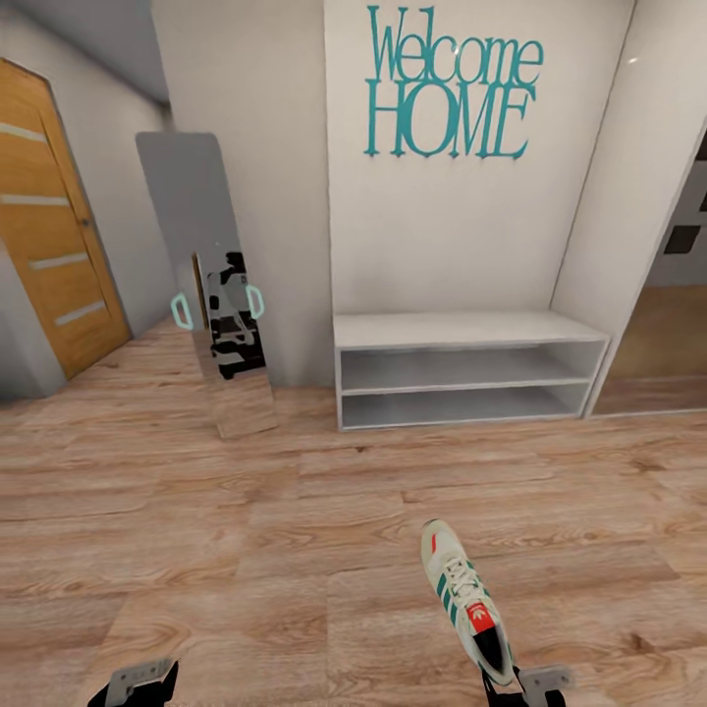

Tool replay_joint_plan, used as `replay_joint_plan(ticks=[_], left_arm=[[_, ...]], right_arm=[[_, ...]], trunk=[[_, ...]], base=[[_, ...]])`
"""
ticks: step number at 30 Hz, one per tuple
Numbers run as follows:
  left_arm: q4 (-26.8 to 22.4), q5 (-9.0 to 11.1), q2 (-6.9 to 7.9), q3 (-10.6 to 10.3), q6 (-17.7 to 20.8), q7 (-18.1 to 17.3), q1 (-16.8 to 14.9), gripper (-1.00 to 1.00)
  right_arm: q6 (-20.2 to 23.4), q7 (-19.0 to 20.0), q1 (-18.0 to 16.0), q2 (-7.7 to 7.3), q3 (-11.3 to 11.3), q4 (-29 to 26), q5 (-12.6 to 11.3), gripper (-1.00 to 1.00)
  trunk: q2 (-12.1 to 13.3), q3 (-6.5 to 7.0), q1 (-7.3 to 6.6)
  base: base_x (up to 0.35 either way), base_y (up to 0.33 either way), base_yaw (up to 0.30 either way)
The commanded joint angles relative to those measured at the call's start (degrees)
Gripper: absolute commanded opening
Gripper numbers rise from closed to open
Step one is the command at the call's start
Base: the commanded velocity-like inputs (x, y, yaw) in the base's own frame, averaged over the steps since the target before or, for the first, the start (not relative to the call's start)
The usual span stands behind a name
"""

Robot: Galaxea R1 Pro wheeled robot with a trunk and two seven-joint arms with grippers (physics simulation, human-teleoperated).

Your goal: Pick up the two gym shoes and the two sandals from the corridor floor and place them onto the hallstand (shoe rack) in the corridor, making sure they are on the rack and not on the floor. Arrange them so the two gym shoes are next to each other and the two sandals are next to each other.

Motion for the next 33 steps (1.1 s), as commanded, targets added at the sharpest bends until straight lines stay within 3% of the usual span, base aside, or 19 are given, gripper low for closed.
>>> replay_joint_plan(ticks=[1, 9, 33], left_arm=[[0.1, 0.0, -0.02, 0.5, -0.1, -0.5, -0.1, 1.00], [0.1, 0.1, -0.06, 0.3, -0.1, -0.5, 0.0, 1.00], [0.2, 0.4, -0.15, 0.3, -0.1, -0.4, 0.0, 1.00]], right_arm=[[-0.2, 0.5, 0.0, 0.01, -0.5, 0.0, 0.0, -1.00], [-0.2, 0.5, -0.1, 0.01, -0.5, 0.0, 0.0, -1.00], [-0.2, 0.5, -0.1, 0.06, -0.4, 0.0, 0.0, -1.00]], trunk=[[0.0, -0.12, -0.01], [0.0, -0.62, -0.01], [0.0, -2.11, -0.01]], base=[[0.006, 0.000, 0.215], [0.157, 0.069, 0.215], [0.281, 0.195, 0.215]])
